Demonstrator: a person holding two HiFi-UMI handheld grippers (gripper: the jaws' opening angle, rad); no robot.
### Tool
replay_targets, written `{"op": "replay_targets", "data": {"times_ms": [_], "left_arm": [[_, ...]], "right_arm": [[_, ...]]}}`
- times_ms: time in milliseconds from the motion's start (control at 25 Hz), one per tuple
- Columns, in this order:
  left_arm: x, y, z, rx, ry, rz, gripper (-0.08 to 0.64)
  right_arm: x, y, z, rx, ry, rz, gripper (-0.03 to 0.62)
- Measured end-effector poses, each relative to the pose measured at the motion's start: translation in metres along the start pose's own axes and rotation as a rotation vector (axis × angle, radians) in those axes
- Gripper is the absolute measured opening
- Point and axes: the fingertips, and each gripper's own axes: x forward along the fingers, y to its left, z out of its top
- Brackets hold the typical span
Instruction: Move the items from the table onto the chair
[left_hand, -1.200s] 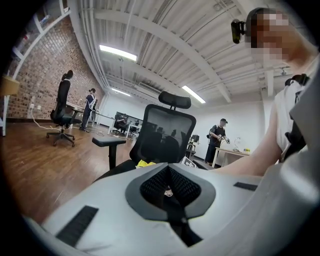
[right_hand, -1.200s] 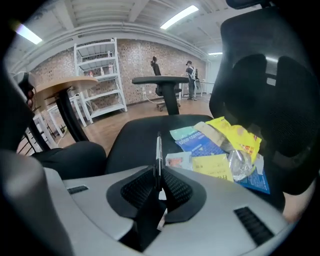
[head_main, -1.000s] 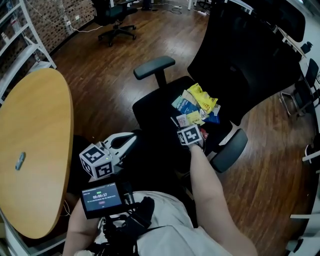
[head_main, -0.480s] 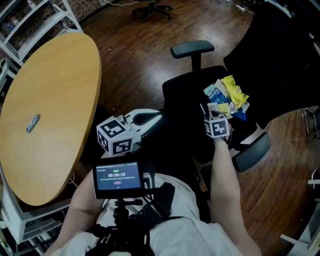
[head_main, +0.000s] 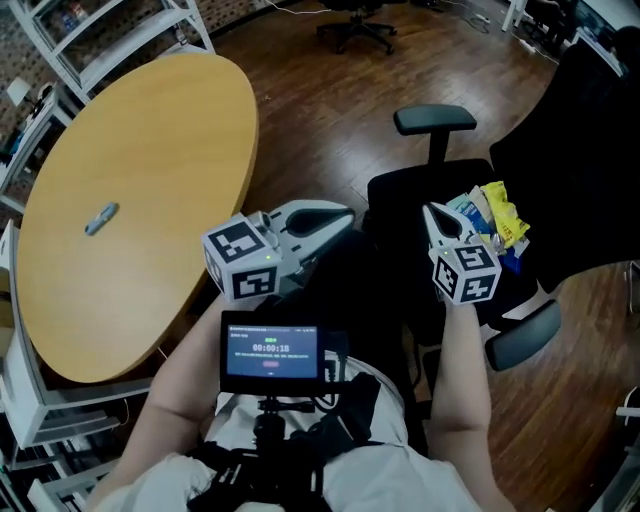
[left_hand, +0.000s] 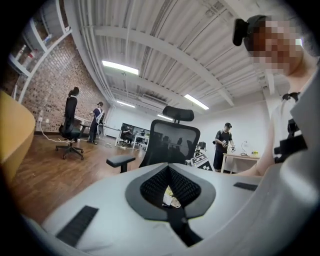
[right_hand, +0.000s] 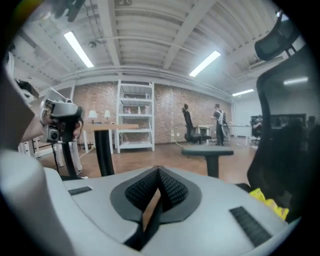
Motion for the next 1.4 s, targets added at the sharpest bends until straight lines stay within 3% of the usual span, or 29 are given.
{"op": "replay_targets", "data": {"times_ms": [200,400,600,880,1160,1280,1400], "left_arm": [[-0.037,0.006,0.047,0.013,-0.068,0.071,0.011],[-0.078,0.003,0.088,0.073,-0.122,0.155,0.011],[-0.128,0.020,0.087,0.083,-0.141,0.262,0.011],[-0.242,0.029,0.082,0.091,-0.173,0.500,0.011],[-0.345,0.026,0.073,0.117,-0.187,0.731,0.011],[-0.384,0.027,0.061,0.119,-0.167,0.854,0.011],[-0.417,0.024,0.050,0.121,-0.141,0.931,0.011]], "right_arm": [[0.011,0.071,0.115,-0.094,-0.205,0.213,0.000],[0.022,0.139,0.184,-0.083,-0.322,0.426,0.000],[0.036,0.203,0.200,-0.069,-0.335,0.581,0.000],[0.048,0.315,0.232,-0.103,-0.372,0.803,0.000],[0.064,0.411,0.229,-0.169,-0.337,0.969,0.000],[0.064,0.446,0.225,-0.207,-0.332,1.032,0.000],[0.058,0.479,0.227,-0.226,-0.341,1.093,0.000]]}}
